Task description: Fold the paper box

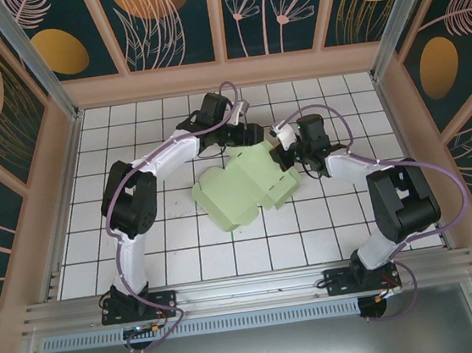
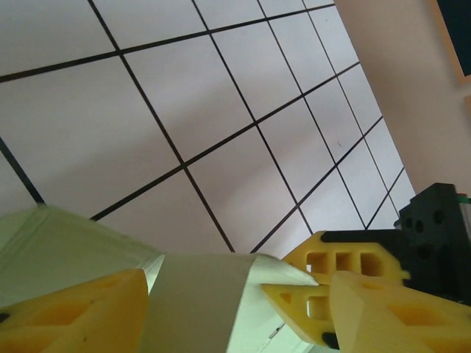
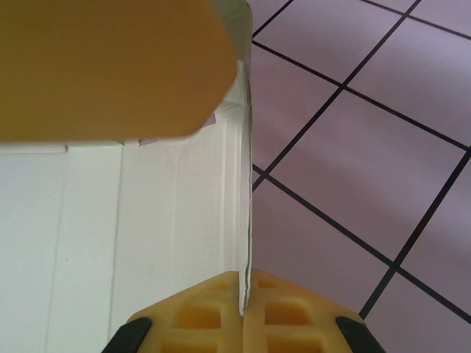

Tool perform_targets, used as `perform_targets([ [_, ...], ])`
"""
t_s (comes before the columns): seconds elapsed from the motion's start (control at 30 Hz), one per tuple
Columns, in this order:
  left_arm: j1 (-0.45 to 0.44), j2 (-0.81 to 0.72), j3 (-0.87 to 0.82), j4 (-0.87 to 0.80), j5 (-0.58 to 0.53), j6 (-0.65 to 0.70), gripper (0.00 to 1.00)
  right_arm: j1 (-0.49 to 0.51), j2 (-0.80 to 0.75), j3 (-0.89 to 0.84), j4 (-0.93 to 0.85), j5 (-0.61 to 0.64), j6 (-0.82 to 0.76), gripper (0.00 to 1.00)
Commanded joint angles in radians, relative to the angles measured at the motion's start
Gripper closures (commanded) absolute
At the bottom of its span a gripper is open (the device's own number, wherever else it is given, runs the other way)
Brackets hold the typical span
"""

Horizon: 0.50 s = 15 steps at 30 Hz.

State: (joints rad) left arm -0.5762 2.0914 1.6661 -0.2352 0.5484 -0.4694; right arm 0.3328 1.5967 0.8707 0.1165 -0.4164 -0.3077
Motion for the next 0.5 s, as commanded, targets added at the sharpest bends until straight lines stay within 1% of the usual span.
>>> perform_targets([
  [0.0, -0.001, -0.051, -0.014, 0.042, 0.058, -0.045, 0.42, 0.002, 0.008, 0.028, 0.019, -0.005, 0.008, 1.00],
  [0.2, -0.004, -0.028, 0.007, 0.053, 0.064, -0.101, 0.47, 0.007, 0.011, 0.035, 0.016, 0.008, 0.008, 1.00],
  [0.47, -0.011, -0.016, 0.004, 0.066, 0.073, -0.147, 0.46, 0.021, 0.032, 0.048, 0.020, 0.024, 0.005, 1.00],
])
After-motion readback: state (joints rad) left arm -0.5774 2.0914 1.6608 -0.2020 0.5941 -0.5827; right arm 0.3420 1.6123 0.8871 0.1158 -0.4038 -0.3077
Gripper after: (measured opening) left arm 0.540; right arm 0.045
